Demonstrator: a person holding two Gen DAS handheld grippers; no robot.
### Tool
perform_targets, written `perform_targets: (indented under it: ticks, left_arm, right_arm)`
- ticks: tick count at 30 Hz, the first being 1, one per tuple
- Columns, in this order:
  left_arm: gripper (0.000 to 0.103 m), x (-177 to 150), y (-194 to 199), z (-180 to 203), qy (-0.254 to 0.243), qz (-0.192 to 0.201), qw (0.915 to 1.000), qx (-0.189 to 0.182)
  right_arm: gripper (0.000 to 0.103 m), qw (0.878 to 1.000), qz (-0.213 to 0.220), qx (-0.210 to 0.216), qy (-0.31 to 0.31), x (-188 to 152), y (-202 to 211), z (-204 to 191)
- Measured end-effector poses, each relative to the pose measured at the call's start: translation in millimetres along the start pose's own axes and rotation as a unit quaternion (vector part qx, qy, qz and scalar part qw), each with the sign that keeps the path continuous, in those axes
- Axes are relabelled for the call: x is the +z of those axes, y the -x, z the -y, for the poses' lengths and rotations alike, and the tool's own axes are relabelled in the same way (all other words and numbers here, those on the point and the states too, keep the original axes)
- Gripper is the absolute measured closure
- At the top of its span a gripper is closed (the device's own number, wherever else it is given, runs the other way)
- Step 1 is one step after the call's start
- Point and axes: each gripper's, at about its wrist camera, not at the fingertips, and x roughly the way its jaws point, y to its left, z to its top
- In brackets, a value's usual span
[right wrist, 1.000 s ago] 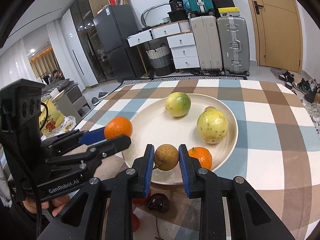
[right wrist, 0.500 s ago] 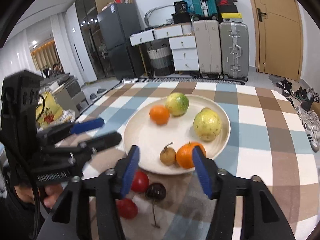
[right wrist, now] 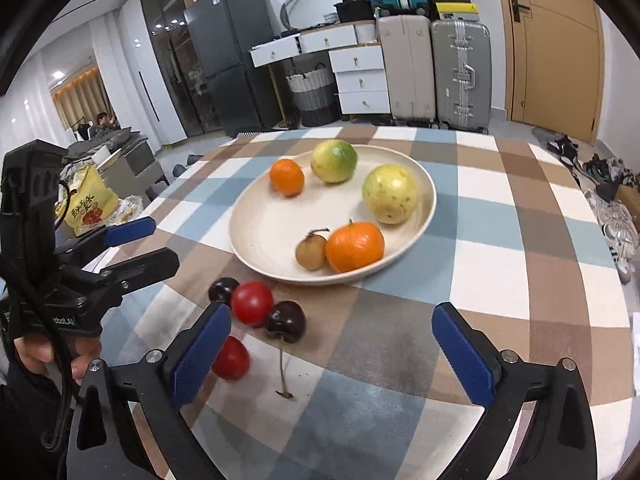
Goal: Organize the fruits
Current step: 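Close the left tool on a dark cherry while the right tool grasps another cherry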
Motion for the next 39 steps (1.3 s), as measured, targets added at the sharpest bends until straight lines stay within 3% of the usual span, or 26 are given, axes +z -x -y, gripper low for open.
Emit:
perform_targets:
  ticks: [12, 24, 30, 39]
  left_arm:
    - [0.0, -10.7, -22.2, 11.0, -0.023, -0.047, 0.9985, 0.015]
    - [0.0, -12.3, -29.5, 7.9, -0.016, -0.057, 0.998, 0.019]
    - [0.001, -12.7, -30.2, 4.8, -0.012, -0.058, 0.998, 0.022]
    - [0.0, -11.6, -31.8, 2.9, -0.011, -0.059, 0.998, 0.022]
  right_arm:
    - [0.001, 0.999, -0.032, -0.021, -0.002, -1.5, -18.7, 2.3]
    - [0.001, 0.998, -0.05, -0.03, -0.001, -0.5, -31.5, 0.1]
    - [0.001, 0.996, -0.051, -0.065, -0.018, -0.9, -26.5, 15.8]
    - [0.001, 0.998, -0.058, -0.033, -0.002, 0.5, -36.7, 2.2]
